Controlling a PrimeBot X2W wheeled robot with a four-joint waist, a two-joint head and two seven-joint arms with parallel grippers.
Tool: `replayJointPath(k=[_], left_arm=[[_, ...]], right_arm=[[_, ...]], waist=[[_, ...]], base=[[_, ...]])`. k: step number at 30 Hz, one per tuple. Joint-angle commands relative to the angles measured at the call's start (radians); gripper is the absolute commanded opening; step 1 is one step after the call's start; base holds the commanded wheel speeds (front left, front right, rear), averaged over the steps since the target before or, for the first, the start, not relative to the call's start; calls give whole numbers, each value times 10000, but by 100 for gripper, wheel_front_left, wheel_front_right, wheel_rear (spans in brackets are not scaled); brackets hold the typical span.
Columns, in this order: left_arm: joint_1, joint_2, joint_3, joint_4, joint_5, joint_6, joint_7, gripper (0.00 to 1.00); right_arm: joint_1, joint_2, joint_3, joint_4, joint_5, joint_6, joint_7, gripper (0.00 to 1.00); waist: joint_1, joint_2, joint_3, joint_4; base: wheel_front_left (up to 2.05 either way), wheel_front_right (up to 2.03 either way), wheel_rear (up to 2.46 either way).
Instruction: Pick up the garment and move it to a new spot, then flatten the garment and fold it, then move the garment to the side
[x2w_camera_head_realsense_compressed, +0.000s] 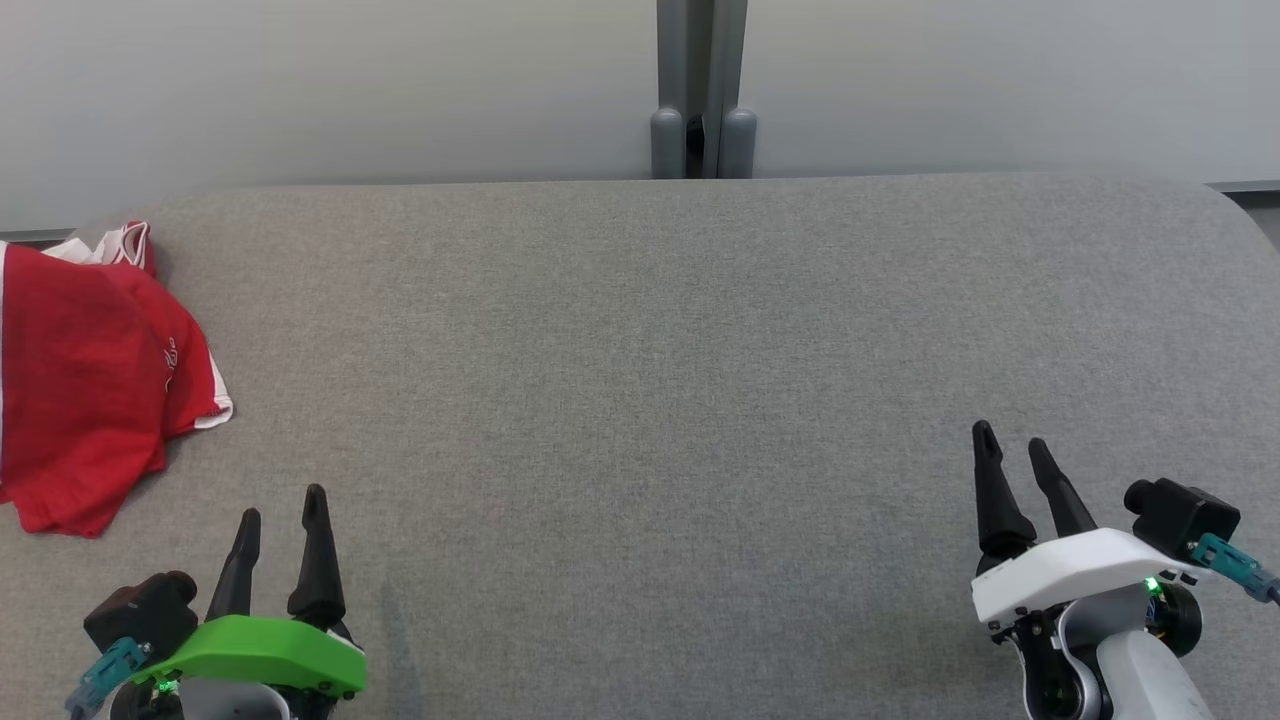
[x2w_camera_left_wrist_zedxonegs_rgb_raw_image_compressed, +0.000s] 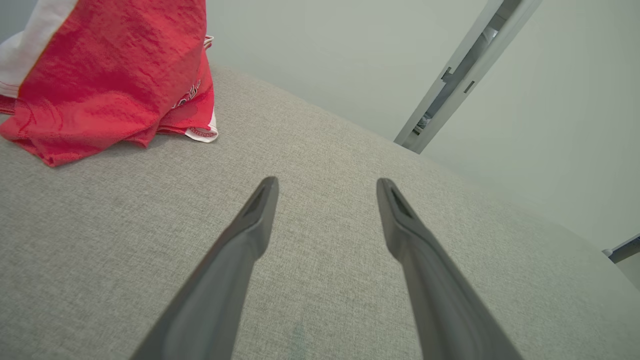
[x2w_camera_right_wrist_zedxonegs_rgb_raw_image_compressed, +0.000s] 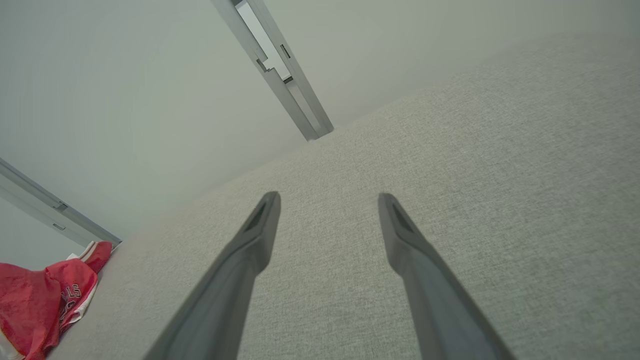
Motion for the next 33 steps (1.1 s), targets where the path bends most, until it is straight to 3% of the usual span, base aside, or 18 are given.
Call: replayJointPath(k=[1, 33], left_arm=[[78, 75, -10, -132, 377, -37, -105, 100], [437, 56, -72, -398, 3508, -34, -806, 100]], right_arm=[[-46, -50, -30, -38, -329, 4, -118, 100], [186, -77, -112, 95, -3543, 5, -830, 100]], waist=[[0, 0, 3, 10], [0, 0, -181, -1]], base=[[0, 0, 0], [0, 0, 0]])
